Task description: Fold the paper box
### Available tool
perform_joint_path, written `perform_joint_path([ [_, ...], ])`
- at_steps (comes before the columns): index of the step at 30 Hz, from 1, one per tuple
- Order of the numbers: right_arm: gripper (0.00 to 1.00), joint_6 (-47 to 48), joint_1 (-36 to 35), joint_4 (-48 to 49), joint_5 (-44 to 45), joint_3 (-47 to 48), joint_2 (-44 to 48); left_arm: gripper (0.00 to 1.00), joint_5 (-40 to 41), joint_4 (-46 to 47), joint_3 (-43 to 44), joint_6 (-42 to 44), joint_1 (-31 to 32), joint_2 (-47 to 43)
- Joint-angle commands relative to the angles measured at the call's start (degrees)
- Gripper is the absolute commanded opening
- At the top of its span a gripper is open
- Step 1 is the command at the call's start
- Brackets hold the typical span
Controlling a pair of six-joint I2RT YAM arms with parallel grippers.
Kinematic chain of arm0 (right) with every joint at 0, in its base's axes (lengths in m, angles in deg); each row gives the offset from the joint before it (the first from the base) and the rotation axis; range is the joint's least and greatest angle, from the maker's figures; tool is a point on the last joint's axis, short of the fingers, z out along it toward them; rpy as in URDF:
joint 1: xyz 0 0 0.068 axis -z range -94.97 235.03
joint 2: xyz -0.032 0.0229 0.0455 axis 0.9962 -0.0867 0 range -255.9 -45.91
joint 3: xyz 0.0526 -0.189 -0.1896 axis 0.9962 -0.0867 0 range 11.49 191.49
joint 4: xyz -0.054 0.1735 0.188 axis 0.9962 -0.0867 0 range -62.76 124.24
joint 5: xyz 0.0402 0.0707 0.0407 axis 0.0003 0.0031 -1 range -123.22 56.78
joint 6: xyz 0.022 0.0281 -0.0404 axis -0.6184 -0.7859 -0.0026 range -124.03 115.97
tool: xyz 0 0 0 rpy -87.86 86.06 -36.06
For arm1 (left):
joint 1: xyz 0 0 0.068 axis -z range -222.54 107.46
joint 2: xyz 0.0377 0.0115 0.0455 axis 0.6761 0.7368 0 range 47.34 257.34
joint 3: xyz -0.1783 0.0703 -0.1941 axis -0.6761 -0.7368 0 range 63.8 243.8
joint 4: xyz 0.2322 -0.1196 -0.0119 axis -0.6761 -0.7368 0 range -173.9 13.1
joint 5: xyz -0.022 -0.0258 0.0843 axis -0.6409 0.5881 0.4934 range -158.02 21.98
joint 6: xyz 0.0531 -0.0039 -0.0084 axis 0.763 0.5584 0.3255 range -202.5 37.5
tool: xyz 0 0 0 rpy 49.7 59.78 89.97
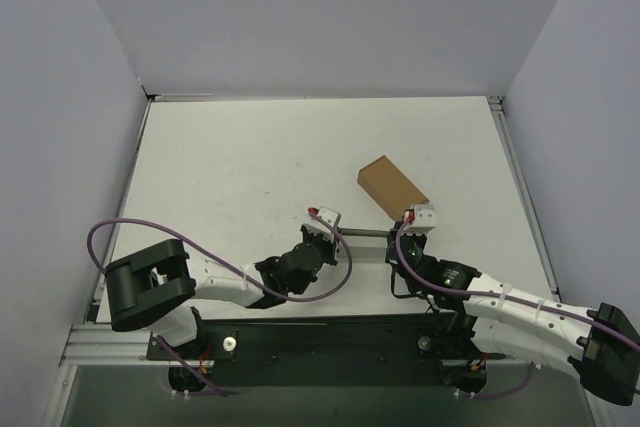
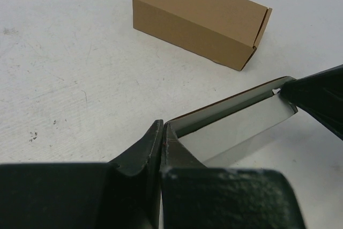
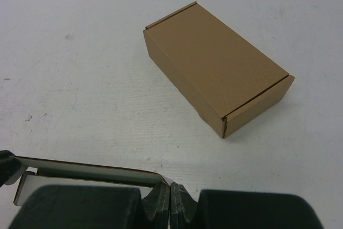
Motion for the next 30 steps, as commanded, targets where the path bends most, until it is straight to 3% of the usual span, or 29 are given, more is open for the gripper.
perform_joint_path([
  [1, 0.0, -7.2, -2.1, -6.6, 3.3, -4.2, 0.0, 0.0, 0.5, -3.4, 2.7, -0.4, -0.2, -1.8],
  [11, 0.0, -11.4, -6.0, -7.5, 7.9, -5.2, -1.3, 0.01, -3.9, -6.8, 4.5, -0.7, -0.6, -3.7],
  [15, 0.0, -10.0, -6.2, -7.9, 8.2, -3.7, -1.8, 0.17, -5.6, -8.1, 5.1, -0.9, -0.7, -6.2],
  [16, 0.0, -9.8, -6.3, -7.9, 8.2, -3.4, -2.0, 0.27, -5.8, -9.0, 5.2, -0.9, -0.8, -6.7],
  [18, 0.0, -9.3, -6.5, -8.1, 8.0, -2.6, -2.6, 0.37, -6.5, -10.2, 5.9, -1.0, -1.0, -8.4],
  [19, 0.0, -9.1, -6.6, -8.1, 7.9, -2.4, -2.9, 0.48, -7.0, -11.2, 6.2, -0.8, -1.2, -9.1],
  [22, 0.0, -8.7, -6.9, -8.1, 7.6, -1.4, -3.7, 0.6, -10.8, -13.1, 6.2, -0.3, -2.8, -12.1],
  [24, 0.0, -8.3, -7.0, -7.9, 7.5, -0.8, -4.4, 0.63, -15.1, -14.4, 5.8, 0.1, -6.3, -14.7],
  [25, 0.0, -7.9, -7.1, -7.9, 7.6, -0.5, -4.5, 0.64, -21.6, -14.9, 5.5, 0.3, -7.7, -15.3],
  [30, 0.0, -7.8, -7.4, -8.1, 7.6, 0.4, -5.2, 0.62, -34.9, -21.9, 5.5, 5.0, -13.9, -16.9],
])
